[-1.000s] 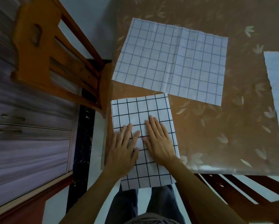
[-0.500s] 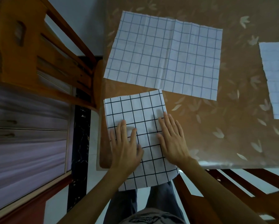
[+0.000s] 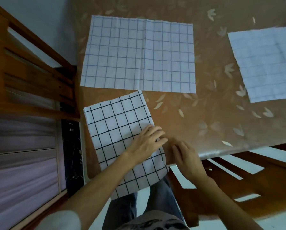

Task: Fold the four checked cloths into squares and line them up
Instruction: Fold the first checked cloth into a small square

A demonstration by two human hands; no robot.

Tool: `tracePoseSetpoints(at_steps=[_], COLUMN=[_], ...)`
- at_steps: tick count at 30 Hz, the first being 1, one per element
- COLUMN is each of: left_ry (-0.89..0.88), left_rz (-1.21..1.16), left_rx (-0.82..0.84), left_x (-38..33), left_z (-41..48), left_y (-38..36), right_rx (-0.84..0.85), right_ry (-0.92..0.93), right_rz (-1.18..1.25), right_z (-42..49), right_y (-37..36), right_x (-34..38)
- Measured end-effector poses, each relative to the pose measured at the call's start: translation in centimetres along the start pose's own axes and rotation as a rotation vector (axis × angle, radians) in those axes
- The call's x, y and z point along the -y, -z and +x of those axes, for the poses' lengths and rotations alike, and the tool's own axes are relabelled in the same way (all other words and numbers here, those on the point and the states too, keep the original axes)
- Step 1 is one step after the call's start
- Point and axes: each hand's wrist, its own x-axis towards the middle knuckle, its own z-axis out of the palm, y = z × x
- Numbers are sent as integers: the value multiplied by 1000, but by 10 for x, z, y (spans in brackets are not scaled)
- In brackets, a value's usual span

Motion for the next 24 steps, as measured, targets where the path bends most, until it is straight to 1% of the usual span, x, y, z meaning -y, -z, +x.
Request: tracePoseSetpoints(at_steps=[2,6,8,10,14,17,21,24], left_ry=[-77,-84,-60,-45,-79,-25,126,153], left_rz=[26,61,82,101,170,149,22,15], left_rx=[16,98,120,116,124,118,4,-15], left_x=[2,14,25,34,41,48,62,73], left_z=[10,19,18,15,15,18,22,23], left_y=[4,7,12,18,19,21,36,44], right_rx=[43,116,149,218,328,373,338,186], right_ry=[-38,-97,-89,-81,-35,1,36,36], right_rz=[7,27,58,67,52,72,13,7], right_z=[-6,-11,-10,-8,-9,-12,-11,-7], right_y=[3,11,14,15,15,13,7,2], right_x=[-6,-10,-7,-7,-5,-5,-7,-4])
